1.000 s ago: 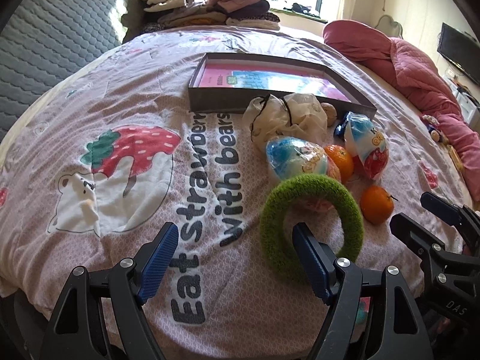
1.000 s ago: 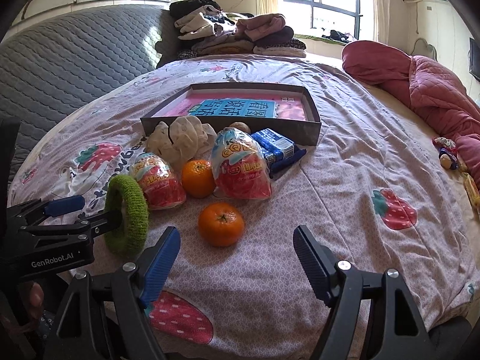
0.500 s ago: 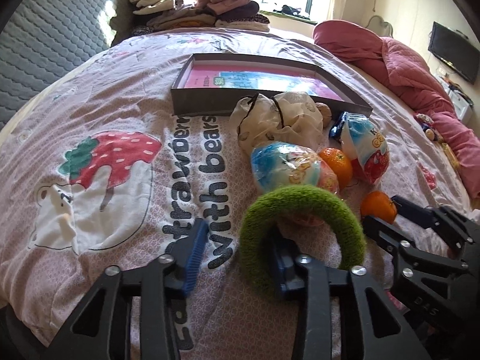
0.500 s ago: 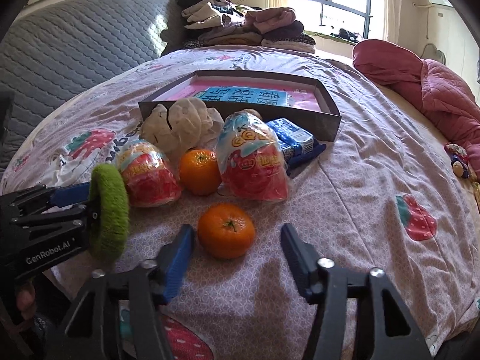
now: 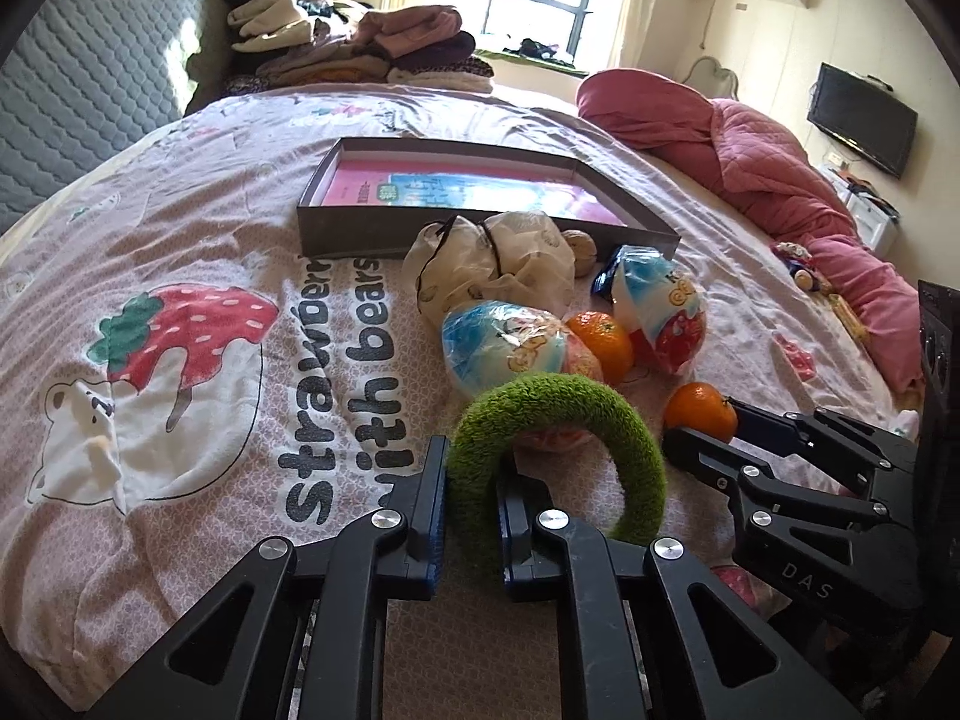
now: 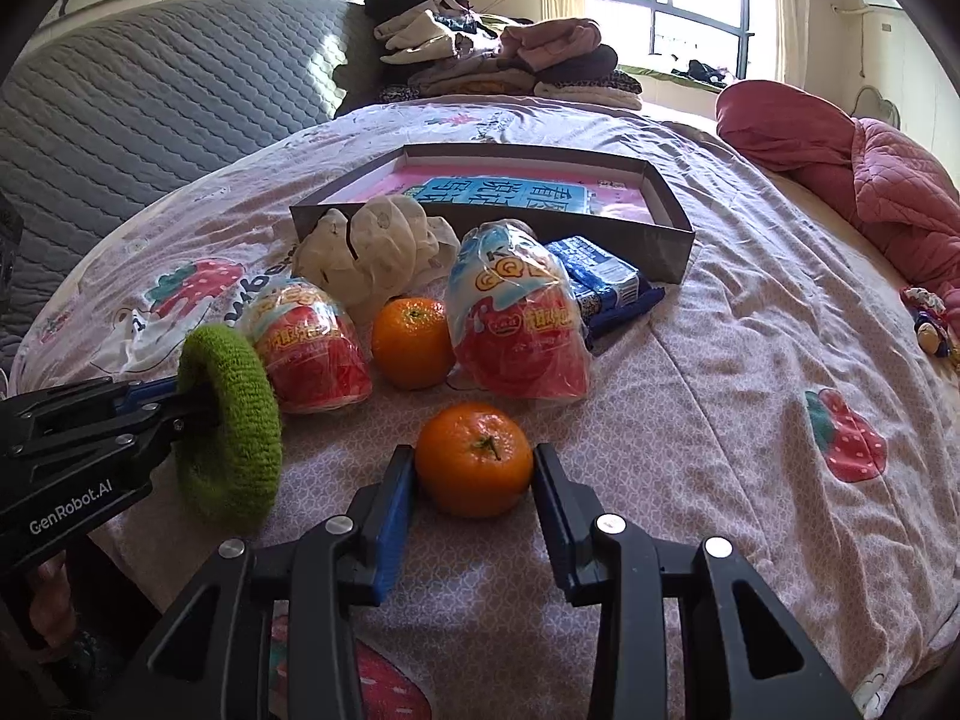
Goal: Organize objects
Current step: 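Close the left tool on the green ring while the right tool closes on the orange, then carry the ring onto the book with the left tool while the right tool sets the orange there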
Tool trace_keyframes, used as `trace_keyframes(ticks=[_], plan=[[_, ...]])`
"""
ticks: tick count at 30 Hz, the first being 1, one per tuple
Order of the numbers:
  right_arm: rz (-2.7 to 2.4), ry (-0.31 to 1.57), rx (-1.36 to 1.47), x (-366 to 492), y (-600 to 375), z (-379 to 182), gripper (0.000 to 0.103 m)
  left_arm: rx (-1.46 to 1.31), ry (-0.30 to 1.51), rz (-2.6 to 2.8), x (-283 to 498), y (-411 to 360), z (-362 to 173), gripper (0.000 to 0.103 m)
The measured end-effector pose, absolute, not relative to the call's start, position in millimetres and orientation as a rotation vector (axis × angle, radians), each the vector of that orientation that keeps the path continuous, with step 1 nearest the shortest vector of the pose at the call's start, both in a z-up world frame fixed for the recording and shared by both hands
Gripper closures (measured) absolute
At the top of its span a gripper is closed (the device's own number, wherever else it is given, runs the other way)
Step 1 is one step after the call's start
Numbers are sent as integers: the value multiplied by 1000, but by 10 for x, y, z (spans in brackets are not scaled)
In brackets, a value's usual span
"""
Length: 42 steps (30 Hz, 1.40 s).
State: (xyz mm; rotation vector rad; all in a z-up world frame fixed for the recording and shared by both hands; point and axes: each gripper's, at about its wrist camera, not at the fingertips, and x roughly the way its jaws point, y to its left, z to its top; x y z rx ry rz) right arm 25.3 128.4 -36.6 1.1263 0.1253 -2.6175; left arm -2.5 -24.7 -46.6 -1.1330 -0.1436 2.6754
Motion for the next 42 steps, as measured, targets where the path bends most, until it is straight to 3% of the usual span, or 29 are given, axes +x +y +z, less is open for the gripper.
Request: trace_keyframes(ticks=[22,42], plan=[[-2656,74,954,377,1341,-17,64,-965,-85,2785,216,-200,-50,91],[-2694,75,873,-82,1365,232,64,-935,-153,2818,-389,-193,133,90]])
